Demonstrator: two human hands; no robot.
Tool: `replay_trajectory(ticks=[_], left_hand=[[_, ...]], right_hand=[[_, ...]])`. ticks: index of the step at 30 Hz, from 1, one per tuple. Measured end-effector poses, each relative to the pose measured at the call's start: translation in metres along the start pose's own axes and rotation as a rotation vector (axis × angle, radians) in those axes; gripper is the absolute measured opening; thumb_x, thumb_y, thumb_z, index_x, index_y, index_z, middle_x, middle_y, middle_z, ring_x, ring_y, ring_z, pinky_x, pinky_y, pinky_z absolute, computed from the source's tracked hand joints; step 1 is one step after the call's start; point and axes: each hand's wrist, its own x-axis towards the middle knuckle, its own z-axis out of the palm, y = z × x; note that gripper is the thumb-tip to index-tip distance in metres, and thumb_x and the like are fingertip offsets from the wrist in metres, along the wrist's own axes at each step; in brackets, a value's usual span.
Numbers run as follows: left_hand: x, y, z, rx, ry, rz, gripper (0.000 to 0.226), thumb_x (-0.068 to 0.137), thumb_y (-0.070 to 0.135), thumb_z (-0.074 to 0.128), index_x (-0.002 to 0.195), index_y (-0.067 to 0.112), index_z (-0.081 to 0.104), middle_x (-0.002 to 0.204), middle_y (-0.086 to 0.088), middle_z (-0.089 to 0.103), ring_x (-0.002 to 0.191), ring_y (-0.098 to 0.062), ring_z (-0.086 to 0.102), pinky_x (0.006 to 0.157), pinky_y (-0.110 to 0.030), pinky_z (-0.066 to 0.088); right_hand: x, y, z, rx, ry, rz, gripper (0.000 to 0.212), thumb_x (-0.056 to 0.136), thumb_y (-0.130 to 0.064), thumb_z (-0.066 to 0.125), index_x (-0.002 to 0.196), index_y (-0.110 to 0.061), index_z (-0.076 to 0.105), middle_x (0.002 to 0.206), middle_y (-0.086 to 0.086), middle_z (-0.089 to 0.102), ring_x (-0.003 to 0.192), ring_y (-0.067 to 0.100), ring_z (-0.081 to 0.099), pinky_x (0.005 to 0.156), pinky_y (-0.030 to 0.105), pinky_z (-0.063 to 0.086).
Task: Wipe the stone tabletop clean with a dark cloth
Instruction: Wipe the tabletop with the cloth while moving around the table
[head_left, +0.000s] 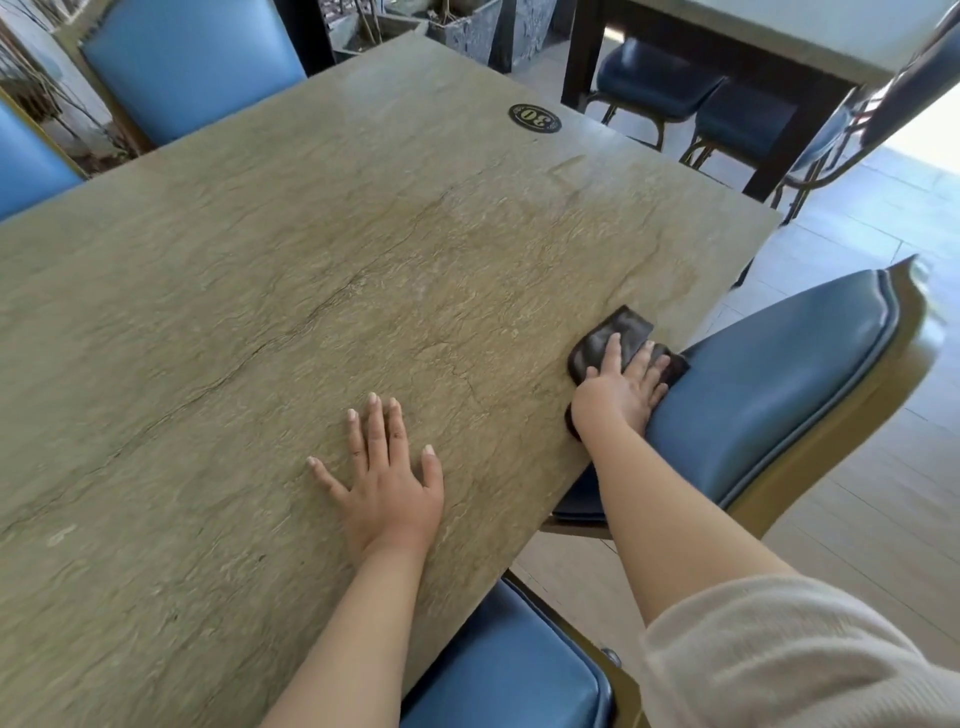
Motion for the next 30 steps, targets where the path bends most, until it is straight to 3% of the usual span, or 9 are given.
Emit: replay_trajectory(ticks=[5,8,11,14,16,20,24,26,30], left_hand=[[0.000,0.001,0.000,0.020,-0.010,-0.004,0.066,0.093,0.051,0.000,0.152,0.027,-0.014,0.160,0.008,-0.022,0.147,-0.015,-0.020,0.112,-0.067,-0.007],[0.000,0.001,-0.002,0.007,-0.013,-0.005,0.064,0.096,0.050,0.007,0.153,0.027,-0.012,0.160,0.009,-0.021,0.147,-0.015,-0.020,0.112,-0.067,-0.008],[-0.001,-0.001,-0.004,0.007,-0.020,0.002,0.063,0.098,0.049,0.007,0.153,0.026,-0.013,0.160,0.008,-0.022,0.147,-0.015,-0.020,0.112,-0.067,-0.008],[-0.001,-0.002,-0.007,0.005,-0.056,0.005,0.063,0.098,0.049,0.008,0.152,0.026,-0.014,0.159,0.008,-0.024,0.147,-0.015,-0.020,0.112,-0.067,-0.009],[0.001,-0.004,-0.010,-0.010,-0.091,0.006,0.063,0.099,0.049,0.010,0.152,0.025,-0.014,0.159,0.009,-0.024,0.147,-0.014,-0.022,0.112,-0.064,-0.013],[0.000,-0.017,-0.021,-0.263,-0.104,0.062,0.057,0.103,0.039,0.027,0.156,0.025,0.010,0.163,0.011,-0.005,0.148,-0.008,-0.013,0.113,-0.051,-0.019],[-0.021,-0.044,-0.024,-0.195,-0.051,0.210,0.057,0.102,0.038,0.031,0.155,0.028,0.012,0.164,0.009,0.000,0.149,-0.009,-0.007,0.121,-0.043,-0.005],[-0.029,-0.057,-0.022,-0.176,-0.049,0.262,0.058,0.102,0.042,0.029,0.155,0.029,0.011,0.163,0.011,-0.001,0.149,-0.007,-0.008,0.122,-0.038,-0.004],[-0.027,-0.057,-0.022,-0.220,0.016,0.237,0.053,0.101,0.039,0.038,0.151,0.026,0.030,0.161,0.007,0.020,0.149,-0.012,0.013,0.121,-0.041,0.010]], right_hand=[[-0.064,0.018,0.010,-0.076,-0.148,-0.260,0.060,0.103,-0.018,0.030,0.152,-0.030,-0.002,0.158,0.007,-0.021,0.144,0.030,-0.020,0.117,0.041,-0.002],[-0.100,0.037,0.012,0.009,-0.254,-0.461,0.070,0.096,0.002,0.037,0.152,-0.029,0.008,0.159,0.003,-0.016,0.145,0.023,-0.018,0.115,0.025,-0.001],[-0.126,0.057,0.002,0.242,-0.441,-0.544,0.070,0.086,0.018,0.045,0.143,-0.023,0.040,0.160,-0.001,0.004,0.146,0.011,-0.005,0.112,0.011,0.001],[-0.145,0.064,-0.015,0.156,-0.493,-0.603,0.043,0.089,0.008,0.052,0.121,-0.016,0.066,0.142,0.000,0.045,0.135,0.014,0.035,0.104,0.005,0.020],[-0.153,0.055,-0.028,0.128,-0.408,-0.646,0.037,0.088,0.003,0.051,0.095,-0.023,0.076,0.117,-0.004,0.059,0.111,0.017,0.051,0.101,0.022,0.038],[-0.125,0.010,-0.035,0.259,-0.092,-0.827,0.044,0.080,0.005,0.048,0.101,-0.025,0.073,0.118,-0.001,0.060,0.113,0.023,0.043,0.098,0.040,0.037],[-0.087,-0.030,-0.013,0.146,-0.308,-0.905,0.059,0.092,-0.010,0.047,0.144,-0.035,0.036,0.149,-0.002,0.037,0.140,0.022,0.025,0.110,0.046,0.029],[-0.076,-0.034,-0.001,0.148,-0.409,-0.873,0.054,0.098,-0.023,0.046,0.147,-0.036,0.029,0.154,-0.006,0.030,0.145,0.015,0.018,0.113,0.045,0.026],[-0.056,-0.020,0.003,0.439,-0.209,-0.573,0.040,0.101,-0.020,0.039,0.140,-0.025,0.047,0.155,-0.003,0.029,0.147,0.014,0.008,0.119,0.034,0.013]])
